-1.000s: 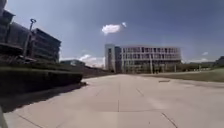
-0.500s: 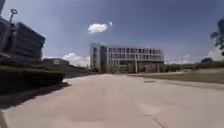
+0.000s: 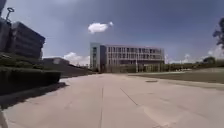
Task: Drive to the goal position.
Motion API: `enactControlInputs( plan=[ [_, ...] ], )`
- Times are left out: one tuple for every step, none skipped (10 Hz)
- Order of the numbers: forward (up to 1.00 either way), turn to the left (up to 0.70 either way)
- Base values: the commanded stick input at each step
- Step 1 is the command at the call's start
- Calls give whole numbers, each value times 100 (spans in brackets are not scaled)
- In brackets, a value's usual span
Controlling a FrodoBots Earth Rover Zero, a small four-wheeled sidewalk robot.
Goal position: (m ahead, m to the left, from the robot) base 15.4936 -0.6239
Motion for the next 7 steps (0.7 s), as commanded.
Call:
enactControlInputs(
  plan=[
    [70,2],
    [70,2],
    [70,2],
    [70,2],
    [70,2],
    [70,2],
    [70,2]
  ],
)
